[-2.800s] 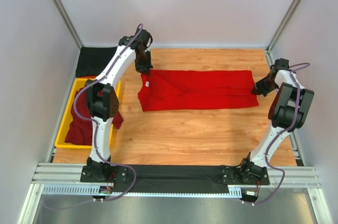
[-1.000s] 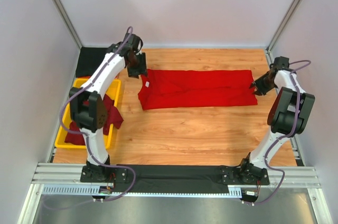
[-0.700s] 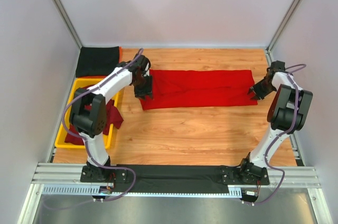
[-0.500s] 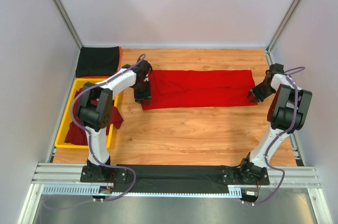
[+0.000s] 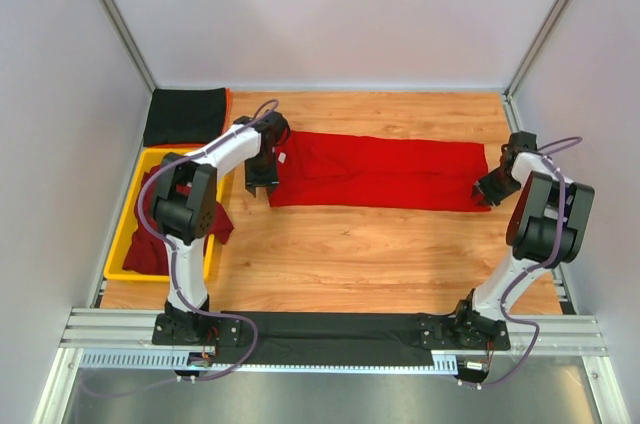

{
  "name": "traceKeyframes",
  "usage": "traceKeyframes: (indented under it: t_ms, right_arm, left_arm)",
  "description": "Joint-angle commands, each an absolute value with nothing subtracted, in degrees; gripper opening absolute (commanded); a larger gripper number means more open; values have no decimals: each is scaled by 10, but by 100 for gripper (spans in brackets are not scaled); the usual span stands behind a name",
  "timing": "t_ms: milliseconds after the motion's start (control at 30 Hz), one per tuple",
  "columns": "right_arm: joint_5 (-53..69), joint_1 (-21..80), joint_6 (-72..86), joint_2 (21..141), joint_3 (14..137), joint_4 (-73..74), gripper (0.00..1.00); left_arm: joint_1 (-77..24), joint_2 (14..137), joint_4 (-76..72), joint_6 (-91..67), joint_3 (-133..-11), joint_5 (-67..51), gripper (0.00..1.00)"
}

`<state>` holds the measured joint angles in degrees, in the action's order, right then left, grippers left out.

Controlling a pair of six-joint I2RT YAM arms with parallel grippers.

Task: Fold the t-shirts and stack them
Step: Fold the tshirt

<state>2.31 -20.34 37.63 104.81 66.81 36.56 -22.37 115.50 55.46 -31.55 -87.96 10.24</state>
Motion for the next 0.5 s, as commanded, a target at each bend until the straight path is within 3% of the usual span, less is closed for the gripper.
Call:
traceKeyframes:
  t_ms: [0, 133, 200, 300, 400, 467]
  right_arm:
    - [-16, -208, 375, 1004, 648, 384, 28]
    - [-9, -186, 369, 960, 642, 394, 31]
    - [-9, -167, 354, 941, 656, 395, 32]
    - [21, -101, 317, 926, 685, 381, 34]
    - [33, -3, 279, 930, 717, 346, 35]
    - [30, 89, 248, 941, 756, 321, 36]
  left_arm:
    - [-221, 1125, 599, -312, -891, 135, 47]
    - [-221, 1077, 584, -302, -879, 76, 48]
    - [-220, 1052, 555, -292, -866, -15, 49]
    - [-219, 1050, 523, -290, -874, -110, 49]
    - [-217, 1038, 554, -290, -884, -116, 48]
    - [-201, 995, 528, -288, -865, -188, 48]
